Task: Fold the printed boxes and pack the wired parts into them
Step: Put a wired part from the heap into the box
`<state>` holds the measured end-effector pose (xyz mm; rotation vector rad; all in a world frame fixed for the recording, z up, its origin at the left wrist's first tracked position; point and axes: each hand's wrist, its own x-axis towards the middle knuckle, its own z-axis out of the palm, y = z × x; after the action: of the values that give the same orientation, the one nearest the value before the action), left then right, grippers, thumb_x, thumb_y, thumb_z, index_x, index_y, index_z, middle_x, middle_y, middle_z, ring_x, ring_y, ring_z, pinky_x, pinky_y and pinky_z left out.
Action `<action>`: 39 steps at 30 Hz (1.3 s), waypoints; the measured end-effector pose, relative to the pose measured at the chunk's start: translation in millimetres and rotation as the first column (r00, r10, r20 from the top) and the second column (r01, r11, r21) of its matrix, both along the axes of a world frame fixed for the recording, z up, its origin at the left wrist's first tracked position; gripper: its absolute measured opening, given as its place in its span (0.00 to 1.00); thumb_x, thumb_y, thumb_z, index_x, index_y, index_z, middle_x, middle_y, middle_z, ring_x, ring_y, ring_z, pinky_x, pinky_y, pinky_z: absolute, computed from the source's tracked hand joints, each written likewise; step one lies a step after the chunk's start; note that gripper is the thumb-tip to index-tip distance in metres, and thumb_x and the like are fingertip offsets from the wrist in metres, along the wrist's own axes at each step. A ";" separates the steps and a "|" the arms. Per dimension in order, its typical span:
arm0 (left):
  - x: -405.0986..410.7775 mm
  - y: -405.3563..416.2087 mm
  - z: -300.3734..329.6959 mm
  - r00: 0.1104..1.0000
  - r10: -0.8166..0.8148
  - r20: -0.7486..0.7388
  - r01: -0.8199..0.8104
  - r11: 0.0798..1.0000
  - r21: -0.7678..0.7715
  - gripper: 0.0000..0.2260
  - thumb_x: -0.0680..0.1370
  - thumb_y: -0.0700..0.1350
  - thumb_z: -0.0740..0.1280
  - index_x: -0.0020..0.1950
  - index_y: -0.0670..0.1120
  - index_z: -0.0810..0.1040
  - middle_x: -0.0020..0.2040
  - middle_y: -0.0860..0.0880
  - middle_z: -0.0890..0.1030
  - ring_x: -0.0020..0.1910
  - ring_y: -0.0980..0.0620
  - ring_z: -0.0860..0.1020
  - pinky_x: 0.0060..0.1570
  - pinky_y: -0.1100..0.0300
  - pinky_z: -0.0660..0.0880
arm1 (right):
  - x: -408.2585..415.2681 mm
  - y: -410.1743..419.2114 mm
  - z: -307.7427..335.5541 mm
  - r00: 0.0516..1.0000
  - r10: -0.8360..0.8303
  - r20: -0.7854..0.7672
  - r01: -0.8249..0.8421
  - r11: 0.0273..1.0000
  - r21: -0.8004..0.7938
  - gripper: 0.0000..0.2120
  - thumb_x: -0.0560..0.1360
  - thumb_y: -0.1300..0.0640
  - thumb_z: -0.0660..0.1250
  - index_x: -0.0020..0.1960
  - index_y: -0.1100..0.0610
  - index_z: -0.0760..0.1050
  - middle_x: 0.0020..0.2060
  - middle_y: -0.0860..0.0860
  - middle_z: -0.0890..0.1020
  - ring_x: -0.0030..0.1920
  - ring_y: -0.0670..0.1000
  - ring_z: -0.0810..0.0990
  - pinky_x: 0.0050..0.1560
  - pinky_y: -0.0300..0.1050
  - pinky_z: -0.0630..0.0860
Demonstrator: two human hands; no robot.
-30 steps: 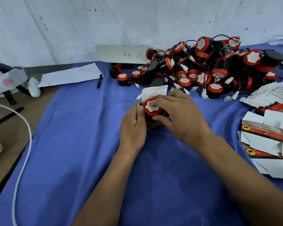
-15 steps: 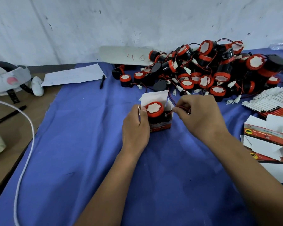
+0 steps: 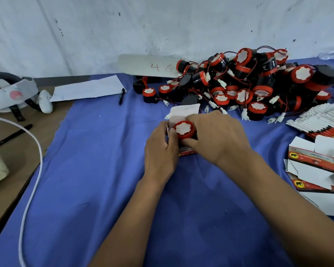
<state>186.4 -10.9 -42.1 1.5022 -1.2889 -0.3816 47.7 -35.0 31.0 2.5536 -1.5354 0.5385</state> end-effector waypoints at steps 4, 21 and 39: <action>2.1 -0.2 -0.1 1.000 -0.021 0.020 0.021 1.000 0.020 0.10 0.82 0.58 0.56 0.43 0.60 0.72 0.37 0.62 0.77 0.39 0.58 0.74 0.39 0.58 0.67 | 4.2 -8.6 6.1 0.993 0.042 0.106 -0.053 0.993 0.103 0.12 0.72 0.39 0.70 0.53 0.43 0.81 0.46 0.50 0.78 0.45 0.52 0.75 0.37 0.43 0.62; 9.7 -4.7 -2.5 0.999 -0.030 0.039 0.026 0.996 0.088 0.01 0.81 0.47 0.67 0.50 0.52 0.76 0.42 0.60 0.79 0.41 0.58 0.76 0.41 0.54 0.72 | -15.3 -24.0 -20.1 0.944 0.017 0.330 -0.161 0.895 0.415 0.16 0.72 0.42 0.74 0.57 0.47 0.82 0.52 0.47 0.80 0.61 0.48 0.67 0.58 0.47 0.72; 12.3 -0.2 5.3 0.991 -0.060 -0.123 0.076 0.988 0.134 0.17 0.87 0.51 0.57 0.51 0.44 0.81 0.46 0.48 0.84 0.48 0.49 0.80 0.48 0.49 0.78 | 10.5 -18.4 -12.9 0.989 -0.040 0.146 -0.023 0.915 0.403 0.16 0.78 0.45 0.67 0.38 0.55 0.75 0.50 0.56 0.78 0.53 0.55 0.76 0.48 0.52 0.78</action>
<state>198.7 -11.1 -36.8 1.5294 -1.2426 -0.6064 58.2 -53.5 18.1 2.8588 -1.8835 0.4625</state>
